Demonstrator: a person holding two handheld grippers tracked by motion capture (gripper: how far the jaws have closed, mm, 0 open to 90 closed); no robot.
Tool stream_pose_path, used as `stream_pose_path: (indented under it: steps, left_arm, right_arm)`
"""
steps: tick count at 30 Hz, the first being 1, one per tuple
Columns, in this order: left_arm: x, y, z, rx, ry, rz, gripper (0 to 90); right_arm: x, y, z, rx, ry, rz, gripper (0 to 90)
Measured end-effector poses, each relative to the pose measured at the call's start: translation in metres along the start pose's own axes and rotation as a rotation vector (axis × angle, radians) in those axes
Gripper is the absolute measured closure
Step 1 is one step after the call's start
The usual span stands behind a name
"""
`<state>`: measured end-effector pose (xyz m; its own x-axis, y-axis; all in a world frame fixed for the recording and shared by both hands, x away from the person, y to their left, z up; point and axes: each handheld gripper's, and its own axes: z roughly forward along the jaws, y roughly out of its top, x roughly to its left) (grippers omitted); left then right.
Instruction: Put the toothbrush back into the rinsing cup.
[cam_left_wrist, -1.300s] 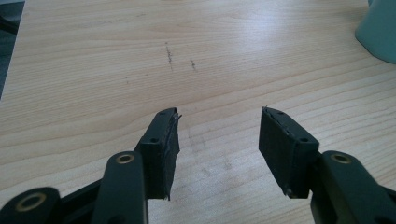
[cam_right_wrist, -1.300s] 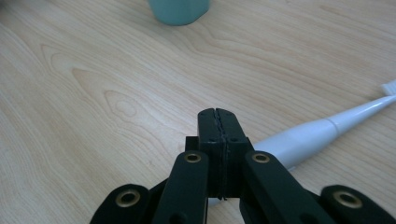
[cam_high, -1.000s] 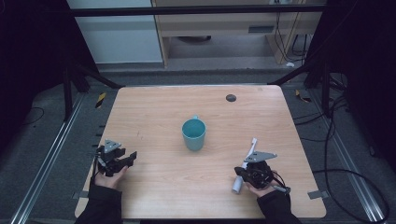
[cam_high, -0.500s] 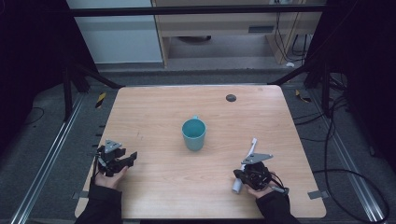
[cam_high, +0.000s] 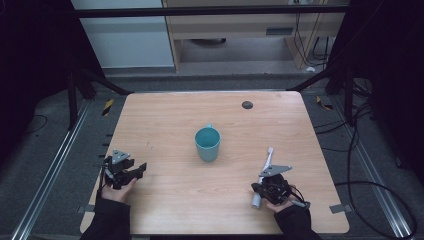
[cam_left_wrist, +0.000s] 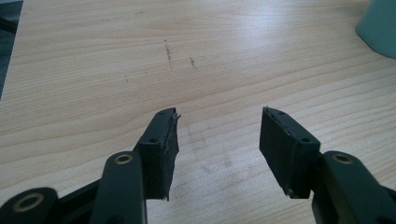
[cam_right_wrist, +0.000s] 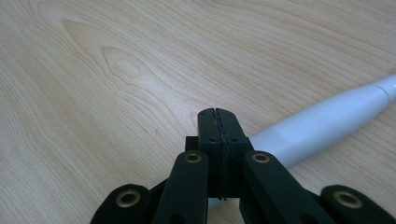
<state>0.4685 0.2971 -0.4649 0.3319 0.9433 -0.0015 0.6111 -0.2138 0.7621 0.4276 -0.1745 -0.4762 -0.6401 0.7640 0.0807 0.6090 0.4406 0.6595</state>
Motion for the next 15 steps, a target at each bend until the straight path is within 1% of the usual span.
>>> stream_pose_path:
  steps: [3, 12, 15]
  left_arm:
    - [0.0001, 0.0, -0.0001, 0.0, 0.001, -0.001, 46.2]
    - [0.0, -0.0001, -0.0002, 0.001, 0.001, 0.0, 46.2]
    - [0.0, 0.0, -0.0004, 0.0, 0.001, 0.0, 46.2]
  right_arm:
    - [-0.0016, -0.0011, -0.0009, 0.002, -0.006, 0.009, 90.0]
    - [-0.004, -0.0041, -0.0037, 0.006, -0.016, 0.014, 90.0]
    - [-0.0051, -0.0058, -0.0057, 0.009, -0.019, 0.025, 90.0]
